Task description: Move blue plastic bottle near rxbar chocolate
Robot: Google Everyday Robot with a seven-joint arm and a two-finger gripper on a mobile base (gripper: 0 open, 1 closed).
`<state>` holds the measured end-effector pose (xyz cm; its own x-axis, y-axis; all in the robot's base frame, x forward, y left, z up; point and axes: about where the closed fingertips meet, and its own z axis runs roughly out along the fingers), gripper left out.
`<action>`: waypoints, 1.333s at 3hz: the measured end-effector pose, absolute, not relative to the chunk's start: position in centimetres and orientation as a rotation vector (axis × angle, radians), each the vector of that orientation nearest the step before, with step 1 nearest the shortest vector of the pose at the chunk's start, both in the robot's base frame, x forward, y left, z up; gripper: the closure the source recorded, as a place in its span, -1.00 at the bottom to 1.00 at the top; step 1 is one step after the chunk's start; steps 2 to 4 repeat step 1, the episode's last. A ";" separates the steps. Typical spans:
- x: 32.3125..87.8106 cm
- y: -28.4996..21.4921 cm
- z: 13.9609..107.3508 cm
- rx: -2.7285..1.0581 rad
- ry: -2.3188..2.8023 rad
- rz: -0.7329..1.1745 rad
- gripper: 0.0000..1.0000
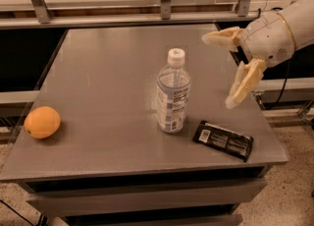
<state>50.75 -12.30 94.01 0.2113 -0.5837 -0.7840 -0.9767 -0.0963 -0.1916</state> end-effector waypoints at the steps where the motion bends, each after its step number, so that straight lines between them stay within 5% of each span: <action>1: 50.9 -12.6 94.1 -1.764 1.466 0.692 -1.00; 4: 50.9 -12.6 94.1 -1.764 1.466 0.692 -1.00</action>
Offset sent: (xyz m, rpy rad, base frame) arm 0.0000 0.0000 0.0000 0.0000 0.0000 0.0000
